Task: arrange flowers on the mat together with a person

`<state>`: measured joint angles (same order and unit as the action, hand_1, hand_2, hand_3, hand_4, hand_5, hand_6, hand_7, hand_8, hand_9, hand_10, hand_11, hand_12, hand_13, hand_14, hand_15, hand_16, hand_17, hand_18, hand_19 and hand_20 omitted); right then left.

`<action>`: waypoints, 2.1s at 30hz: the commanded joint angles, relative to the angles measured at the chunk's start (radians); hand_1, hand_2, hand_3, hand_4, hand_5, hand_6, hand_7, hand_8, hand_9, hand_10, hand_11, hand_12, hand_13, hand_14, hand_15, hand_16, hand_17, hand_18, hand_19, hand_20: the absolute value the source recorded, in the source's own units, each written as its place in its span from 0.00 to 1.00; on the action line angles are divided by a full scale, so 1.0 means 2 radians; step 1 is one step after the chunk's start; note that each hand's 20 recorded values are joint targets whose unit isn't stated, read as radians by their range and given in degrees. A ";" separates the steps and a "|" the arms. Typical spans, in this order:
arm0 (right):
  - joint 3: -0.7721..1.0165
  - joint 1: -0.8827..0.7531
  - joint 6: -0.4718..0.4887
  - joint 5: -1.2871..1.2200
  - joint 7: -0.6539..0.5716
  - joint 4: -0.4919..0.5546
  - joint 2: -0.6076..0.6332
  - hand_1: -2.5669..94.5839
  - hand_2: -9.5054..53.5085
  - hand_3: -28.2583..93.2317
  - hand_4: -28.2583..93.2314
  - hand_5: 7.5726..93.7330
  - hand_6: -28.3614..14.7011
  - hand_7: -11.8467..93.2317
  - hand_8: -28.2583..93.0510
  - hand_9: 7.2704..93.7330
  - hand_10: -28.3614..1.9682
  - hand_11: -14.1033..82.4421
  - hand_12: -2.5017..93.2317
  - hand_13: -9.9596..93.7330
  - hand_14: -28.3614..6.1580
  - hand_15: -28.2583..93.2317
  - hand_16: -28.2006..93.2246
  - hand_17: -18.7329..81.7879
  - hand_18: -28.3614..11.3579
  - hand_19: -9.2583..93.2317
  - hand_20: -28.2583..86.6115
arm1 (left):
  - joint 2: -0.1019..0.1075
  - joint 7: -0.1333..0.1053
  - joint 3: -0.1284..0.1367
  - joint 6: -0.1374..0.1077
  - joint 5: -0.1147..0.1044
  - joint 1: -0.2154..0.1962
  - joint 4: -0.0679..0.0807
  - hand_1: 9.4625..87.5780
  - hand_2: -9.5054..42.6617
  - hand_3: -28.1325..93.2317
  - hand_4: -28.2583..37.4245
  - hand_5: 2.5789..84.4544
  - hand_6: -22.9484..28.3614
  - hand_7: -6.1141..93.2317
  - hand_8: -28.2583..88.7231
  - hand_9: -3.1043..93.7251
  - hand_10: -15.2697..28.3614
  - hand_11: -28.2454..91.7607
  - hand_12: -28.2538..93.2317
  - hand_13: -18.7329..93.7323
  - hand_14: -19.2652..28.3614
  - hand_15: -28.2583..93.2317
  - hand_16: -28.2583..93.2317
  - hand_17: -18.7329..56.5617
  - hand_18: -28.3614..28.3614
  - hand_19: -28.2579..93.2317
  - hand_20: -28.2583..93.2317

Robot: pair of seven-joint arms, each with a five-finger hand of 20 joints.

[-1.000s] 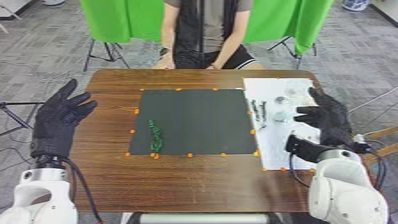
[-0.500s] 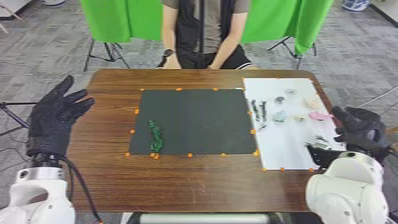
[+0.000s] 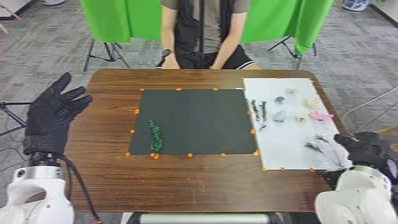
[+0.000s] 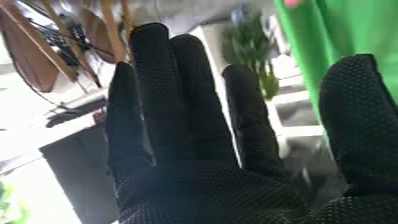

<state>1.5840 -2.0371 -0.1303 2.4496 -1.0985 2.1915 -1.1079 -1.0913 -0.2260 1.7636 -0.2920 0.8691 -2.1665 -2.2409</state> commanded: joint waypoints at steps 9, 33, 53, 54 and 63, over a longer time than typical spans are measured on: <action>-0.042 0.034 0.104 0.030 -0.009 -0.066 0.002 0.31 0.12 0.80 0.05 0.44 0.62 0.25 0.13 0.57 0.34 0.43 0.20 0.59 0.34 0.66 0.32 0.29 0.14 0.62 0.38 | 0.003 0.001 -0.003 0.005 -0.006 0.001 -0.001 0.17 0.32 0.85 0.03 0.41 0.61 0.12 0.19 0.41 0.81 0.43 0.33 0.43 0.97 0.65 0.18 0.21 1.00 0.73 0.37; -0.108 0.079 0.015 0.150 -0.040 -0.055 0.035 0.58 0.00 0.73 0.00 0.90 0.72 0.35 0.21 0.91 0.61 0.54 0.24 0.81 0.58 0.74 0.38 0.41 0.26 0.78 0.40 | 0.006 -0.005 0.000 0.001 -0.014 -0.005 -0.006 0.17 0.32 0.85 0.03 0.41 0.61 0.12 0.19 0.42 0.81 0.43 0.33 0.43 0.97 0.65 0.17 0.21 1.00 0.73 0.37; -0.352 0.365 0.009 0.015 0.143 -0.165 -0.100 0.57 0.00 0.74 0.01 0.92 0.70 0.34 0.23 0.93 0.59 0.56 0.25 0.82 0.55 0.77 0.38 0.41 0.23 0.80 0.40 | 0.029 -0.023 -0.021 -0.020 -0.021 0.007 -0.009 0.17 0.31 0.85 0.03 0.42 0.62 0.13 0.19 0.42 0.82 0.44 0.33 0.43 0.98 0.65 0.17 0.21 1.00 0.73 0.37; -0.355 0.366 0.019 0.010 0.147 -0.176 -0.110 0.57 0.00 0.74 0.01 0.92 0.70 0.34 0.23 0.93 0.59 0.56 0.25 0.82 0.55 0.77 0.38 0.41 0.22 0.81 0.40 | 0.031 -0.025 -0.027 -0.019 -0.021 0.013 -0.006 0.17 0.31 0.85 0.03 0.42 0.62 0.13 0.19 0.42 0.82 0.44 0.33 0.43 0.98 0.66 0.17 0.21 1.00 0.73 0.37; -0.399 0.373 0.079 0.009 0.161 -0.222 -0.137 0.57 0.01 0.73 0.01 0.93 0.70 0.34 0.22 0.94 0.59 0.57 0.25 0.83 0.55 0.78 0.38 0.41 0.22 0.81 0.39 | 0.045 -0.039 -0.059 -0.021 -0.026 0.038 0.007 0.17 0.31 0.86 0.02 0.42 0.62 0.14 0.18 0.42 0.83 0.47 0.33 0.44 0.98 0.68 0.17 0.22 1.00 0.74 0.37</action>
<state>0.8421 -1.2759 -0.0316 2.4500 -0.8105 1.7721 -1.3361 -1.0141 -0.2877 1.6650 -0.3233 0.8293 -2.1108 -2.2404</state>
